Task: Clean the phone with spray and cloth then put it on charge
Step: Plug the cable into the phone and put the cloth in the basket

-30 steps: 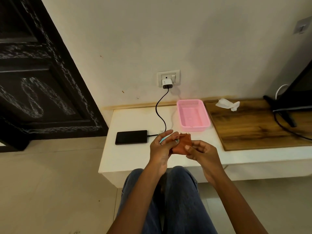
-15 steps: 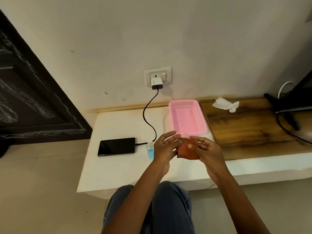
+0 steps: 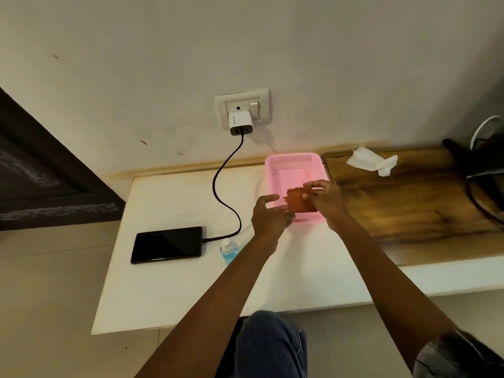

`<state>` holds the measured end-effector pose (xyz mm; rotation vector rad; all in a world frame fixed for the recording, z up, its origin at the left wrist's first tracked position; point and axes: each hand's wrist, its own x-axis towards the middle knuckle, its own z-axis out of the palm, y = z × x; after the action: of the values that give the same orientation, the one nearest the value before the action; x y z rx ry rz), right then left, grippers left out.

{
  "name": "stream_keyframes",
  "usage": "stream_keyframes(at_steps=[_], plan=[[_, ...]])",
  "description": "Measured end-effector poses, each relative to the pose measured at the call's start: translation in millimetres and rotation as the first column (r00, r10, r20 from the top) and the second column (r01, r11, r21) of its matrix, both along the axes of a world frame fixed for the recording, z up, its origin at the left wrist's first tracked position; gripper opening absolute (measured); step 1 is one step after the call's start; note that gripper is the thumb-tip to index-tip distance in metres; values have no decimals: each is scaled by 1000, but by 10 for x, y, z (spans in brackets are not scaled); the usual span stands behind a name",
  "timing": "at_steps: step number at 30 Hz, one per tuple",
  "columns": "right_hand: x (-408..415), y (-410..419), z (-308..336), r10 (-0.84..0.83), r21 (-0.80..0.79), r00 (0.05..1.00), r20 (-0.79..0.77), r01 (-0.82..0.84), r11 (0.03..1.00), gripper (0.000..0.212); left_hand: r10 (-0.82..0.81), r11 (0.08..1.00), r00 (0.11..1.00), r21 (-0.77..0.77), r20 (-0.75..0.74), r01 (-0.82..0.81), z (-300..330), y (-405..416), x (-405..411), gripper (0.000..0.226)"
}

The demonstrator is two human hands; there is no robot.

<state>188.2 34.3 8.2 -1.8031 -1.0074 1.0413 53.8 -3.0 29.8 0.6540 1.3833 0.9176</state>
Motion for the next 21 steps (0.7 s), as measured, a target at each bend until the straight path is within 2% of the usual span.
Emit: stream_keyframes(at_steps=[5,9,13,17,21], plan=[[15,260,-284,94,-205,995,19,-88,975,31,15,998,999,-59,-31,-16,-155,-57,-8,44],[40,327,-416,117,-250,973,200,-65,966,31,-21,996,996,-91,-81,14,-214,-144,-80,34],[16,255,-349,19,-55,929,369,2,998,32,-65,994,995,-97,-78,58,-218,-229,-180,31],[-229,-95,-128,-63,145,946,318,17,989,19,-132,991,981,-52,-143,126,-199,-363,-290,25],[-659,-556,88,169,253,967,188,-214,943,15,-171,985,960,-49,-223,165,-231,-591,-452,21]])
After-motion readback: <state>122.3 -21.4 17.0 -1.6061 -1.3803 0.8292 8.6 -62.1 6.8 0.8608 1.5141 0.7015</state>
